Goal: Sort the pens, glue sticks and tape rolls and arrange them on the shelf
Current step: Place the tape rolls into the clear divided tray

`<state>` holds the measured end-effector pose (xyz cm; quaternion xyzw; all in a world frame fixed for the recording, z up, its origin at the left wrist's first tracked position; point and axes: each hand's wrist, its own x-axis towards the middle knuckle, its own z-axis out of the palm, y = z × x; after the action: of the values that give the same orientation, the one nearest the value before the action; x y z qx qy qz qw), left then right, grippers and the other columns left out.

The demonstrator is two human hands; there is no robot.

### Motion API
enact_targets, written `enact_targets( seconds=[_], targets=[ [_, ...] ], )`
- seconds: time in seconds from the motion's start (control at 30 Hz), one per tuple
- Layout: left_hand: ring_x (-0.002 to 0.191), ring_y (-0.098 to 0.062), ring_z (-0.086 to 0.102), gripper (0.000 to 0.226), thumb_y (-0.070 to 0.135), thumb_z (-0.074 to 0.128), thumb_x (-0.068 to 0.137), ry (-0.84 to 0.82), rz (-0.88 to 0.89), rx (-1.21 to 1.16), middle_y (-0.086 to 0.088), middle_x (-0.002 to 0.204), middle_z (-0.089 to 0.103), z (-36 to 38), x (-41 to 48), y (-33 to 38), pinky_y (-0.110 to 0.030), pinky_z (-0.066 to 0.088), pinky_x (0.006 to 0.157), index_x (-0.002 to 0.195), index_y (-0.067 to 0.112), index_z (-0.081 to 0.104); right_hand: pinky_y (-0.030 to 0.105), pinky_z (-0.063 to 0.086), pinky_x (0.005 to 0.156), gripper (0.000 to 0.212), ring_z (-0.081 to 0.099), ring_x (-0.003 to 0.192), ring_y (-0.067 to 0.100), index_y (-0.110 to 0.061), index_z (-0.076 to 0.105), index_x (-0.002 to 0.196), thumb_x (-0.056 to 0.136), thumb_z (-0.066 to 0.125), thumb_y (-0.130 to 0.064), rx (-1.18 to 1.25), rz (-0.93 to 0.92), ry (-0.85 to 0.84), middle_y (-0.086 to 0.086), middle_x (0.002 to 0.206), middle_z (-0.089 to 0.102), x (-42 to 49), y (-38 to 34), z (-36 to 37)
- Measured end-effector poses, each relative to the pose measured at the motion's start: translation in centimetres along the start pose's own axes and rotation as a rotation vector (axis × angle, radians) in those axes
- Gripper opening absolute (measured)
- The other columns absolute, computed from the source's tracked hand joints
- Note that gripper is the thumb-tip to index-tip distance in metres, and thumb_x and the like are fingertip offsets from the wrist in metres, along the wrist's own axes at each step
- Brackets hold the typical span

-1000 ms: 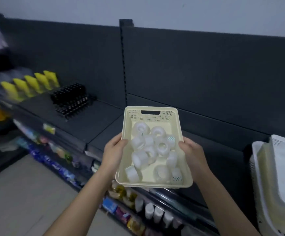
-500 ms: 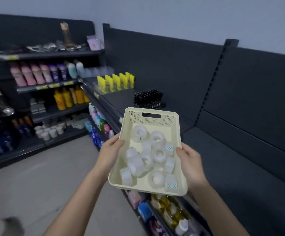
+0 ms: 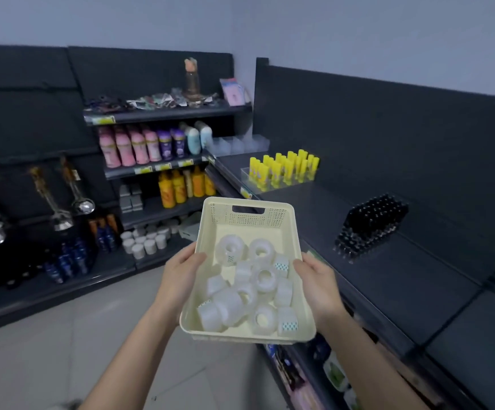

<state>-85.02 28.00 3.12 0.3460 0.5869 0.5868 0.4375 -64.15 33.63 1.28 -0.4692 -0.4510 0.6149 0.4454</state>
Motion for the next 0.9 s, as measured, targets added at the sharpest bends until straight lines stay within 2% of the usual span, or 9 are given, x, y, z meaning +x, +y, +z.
enact_targets(
  seconds=[0.2,0.33,0.43,0.5,0.57,0.63,0.73,0.8,0.9],
  targets=[
    [0.079,-0.015,0.072,0.035,0.010,0.051,0.088,0.064,-0.018,0.018,0.002,0.091,0.075,-4.3,9.4,0.9,-0.021,0.054,0.056,0.086,0.034,0.076,0.027,0.051,0.052,0.018,0.064,0.063,0.018,-0.006,0.071,0.077,0.083,0.054,-0.004,-0.017,-0.001,-0.007,0.008,0.073,0.071,9.0,-0.9,6.8],
    [0.080,-0.010,0.072,0.038,0.013,0.051,0.089,0.096,-0.011,0.030,0.011,0.090,0.075,-6.5,16.9,1.6,-0.018,0.052,0.056,0.088,0.043,0.074,0.030,0.052,0.054,0.023,0.064,0.063,0.019,-0.010,0.074,0.075,0.081,0.054,-0.001,-0.001,-0.019,-0.015,0.009,0.073,0.071,16.7,-0.7,10.9],
    [0.085,-0.016,0.072,0.033,0.014,0.052,0.090,0.113,-0.017,0.036,0.006,0.095,0.075,-7.8,23.3,2.2,-0.028,0.056,0.066,0.100,0.036,0.073,0.035,0.048,0.058,0.017,0.060,0.064,0.022,-0.003,0.070,0.079,0.082,0.053,-0.002,-0.026,-0.022,-0.004,0.013,0.074,0.068,23.1,-0.5,13.7],
    [0.086,-0.018,0.072,0.031,0.015,0.052,0.090,0.125,-0.031,0.043,0.004,0.096,0.075,-8.4,27.4,2.7,-0.034,0.057,0.070,0.103,0.035,0.073,0.031,0.041,0.058,0.014,0.052,0.063,0.020,0.003,0.062,0.075,0.082,0.051,-0.003,-0.065,-0.046,0.014,0.012,0.068,0.059,27.5,-0.7,15.3],
    [0.080,-0.017,0.073,0.032,0.016,0.052,0.089,0.139,-0.031,0.042,0.005,0.091,0.075,-9.0,31.3,3.5,-0.030,0.056,0.061,0.095,0.038,0.074,0.029,0.038,0.056,0.016,0.048,0.062,0.016,0.001,0.060,0.074,0.078,0.051,-0.012,-0.127,-0.070,0.014,0.008,0.065,0.057,31.4,-1.4,17.0],
    [0.077,-0.018,0.073,0.033,0.017,0.051,0.089,0.140,-0.033,0.049,0.004,0.087,0.075,-9.8,35.1,4.0,-0.026,0.054,0.055,0.091,0.040,0.074,0.026,0.040,0.054,0.028,0.050,0.060,0.014,-0.001,0.063,0.079,0.067,0.050,-0.023,-0.189,-0.060,0.007,0.006,0.065,0.060,34.8,-2.4,18.8],
    [0.077,-0.021,0.073,0.031,0.016,0.052,0.089,0.109,-0.044,0.020,-0.002,0.089,0.075,-10.7,40.1,4.6,-0.027,0.055,0.055,0.092,0.036,0.075,0.020,0.039,0.048,0.027,0.049,0.057,0.011,0.000,0.063,0.079,0.066,0.052,-0.022,-0.197,-0.034,0.039,0.004,0.061,0.059,39.3,-3.0,20.6],
    [0.081,-0.024,0.073,0.030,0.016,0.053,0.089,0.077,-0.056,0.003,-0.003,0.093,0.075,-11.0,44.0,4.9,-0.031,0.056,0.058,0.102,0.033,0.073,0.022,0.044,0.050,0.017,0.058,0.056,0.013,-0.007,0.069,0.083,0.075,0.054,-0.013,-0.169,-0.009,0.073,0.003,0.065,0.066,42.2,-3.2,21.4],
    [0.080,-0.024,0.073,0.029,0.016,0.054,0.089,0.014,-0.067,0.022,-0.003,0.093,0.075,-10.8,50.3,5.1,-0.030,0.055,0.057,0.110,0.027,0.071,0.021,0.051,0.049,0.026,0.069,0.064,0.012,-0.026,0.075,0.079,0.083,0.053,-0.012,-0.176,-0.017,0.136,-0.005,0.073,0.074,46.4,-3.5,22.3]
  ],
)
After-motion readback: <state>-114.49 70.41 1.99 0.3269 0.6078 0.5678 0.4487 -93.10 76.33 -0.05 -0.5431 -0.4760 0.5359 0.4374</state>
